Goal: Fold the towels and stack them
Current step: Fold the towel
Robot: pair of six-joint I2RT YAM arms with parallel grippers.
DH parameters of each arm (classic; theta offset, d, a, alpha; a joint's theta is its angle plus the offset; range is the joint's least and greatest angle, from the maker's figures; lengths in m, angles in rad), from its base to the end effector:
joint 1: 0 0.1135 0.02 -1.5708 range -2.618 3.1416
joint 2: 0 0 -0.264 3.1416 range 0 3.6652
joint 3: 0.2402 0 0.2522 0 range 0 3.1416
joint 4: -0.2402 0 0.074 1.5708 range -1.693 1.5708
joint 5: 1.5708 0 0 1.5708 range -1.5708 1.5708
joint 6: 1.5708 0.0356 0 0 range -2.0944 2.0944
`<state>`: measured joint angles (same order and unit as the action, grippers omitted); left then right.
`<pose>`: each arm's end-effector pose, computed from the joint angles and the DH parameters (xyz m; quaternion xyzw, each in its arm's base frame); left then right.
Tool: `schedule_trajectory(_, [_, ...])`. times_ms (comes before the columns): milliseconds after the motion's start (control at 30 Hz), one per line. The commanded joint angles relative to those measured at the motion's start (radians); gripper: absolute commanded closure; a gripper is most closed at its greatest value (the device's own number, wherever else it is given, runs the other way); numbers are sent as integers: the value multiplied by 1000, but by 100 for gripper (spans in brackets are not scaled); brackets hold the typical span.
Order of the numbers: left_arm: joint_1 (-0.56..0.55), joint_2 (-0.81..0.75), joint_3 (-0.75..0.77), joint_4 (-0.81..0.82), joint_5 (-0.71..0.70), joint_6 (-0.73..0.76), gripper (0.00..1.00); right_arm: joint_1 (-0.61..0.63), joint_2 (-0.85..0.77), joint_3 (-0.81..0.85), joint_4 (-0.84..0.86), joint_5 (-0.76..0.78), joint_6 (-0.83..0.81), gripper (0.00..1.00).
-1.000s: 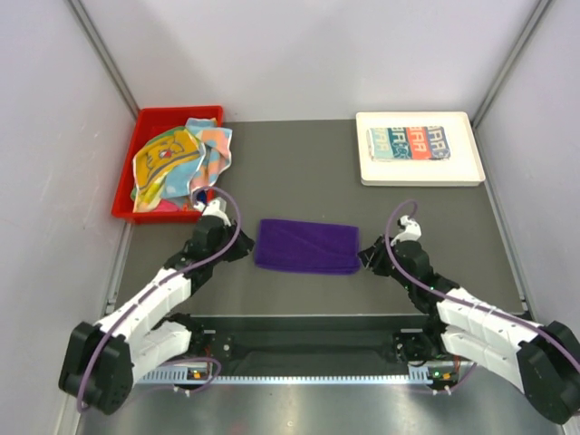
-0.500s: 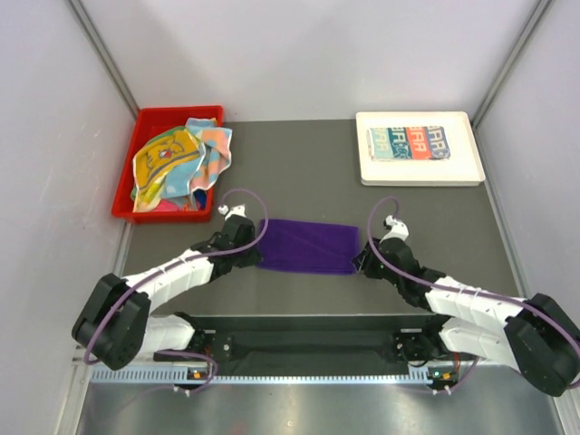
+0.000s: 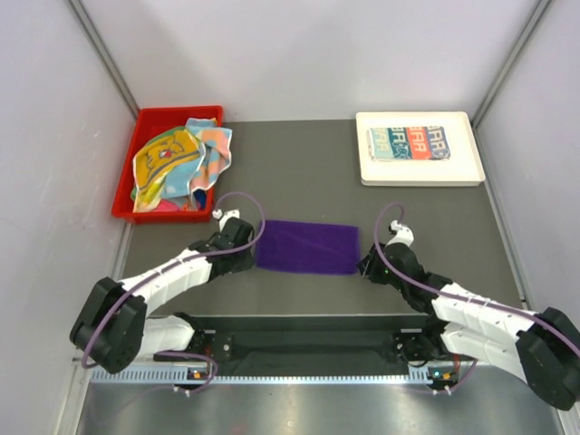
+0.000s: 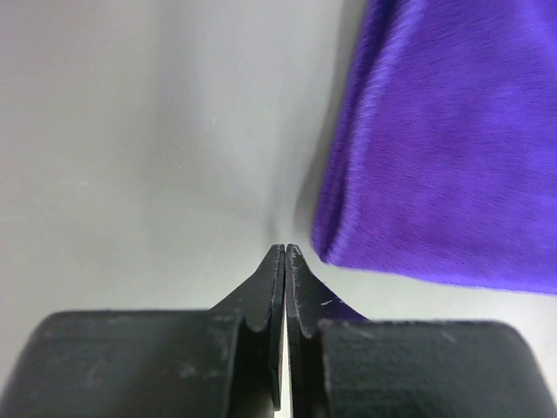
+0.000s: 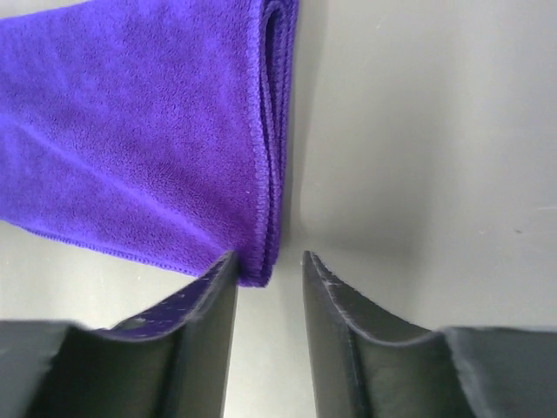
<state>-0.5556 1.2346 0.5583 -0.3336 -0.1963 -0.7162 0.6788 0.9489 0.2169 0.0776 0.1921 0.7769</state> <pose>0.1901 -0.1098 0.1640 -0.1037 0.9510 -0.0878 0.2775 0.1404 0.1046 0.1427 0.0861 0.8896 0.2287 0.3859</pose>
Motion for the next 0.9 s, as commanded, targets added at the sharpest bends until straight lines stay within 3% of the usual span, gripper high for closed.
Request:
schedule_trajectory(0, [-1,-81,121,-80,-20,30,97,11,-68,70,-74,53,-36,59])
schedule_trajectory(167, [-27,-84,219,-130,37,43,95,-14,-65,176,-156,96,-100,54])
schedule_trajectory(500, [-148,118,241,11,52,-2,98,-111,345,372,-35,35,-182,55])
schedule_trajectory(667, [-164,175,184,79,34,-14,99,-130,442,421,5,23,-185,57])
schedule_trajectory(867, [-164,201,123,61,-14,-38,100,-145,479,433,21,15,-189,73])
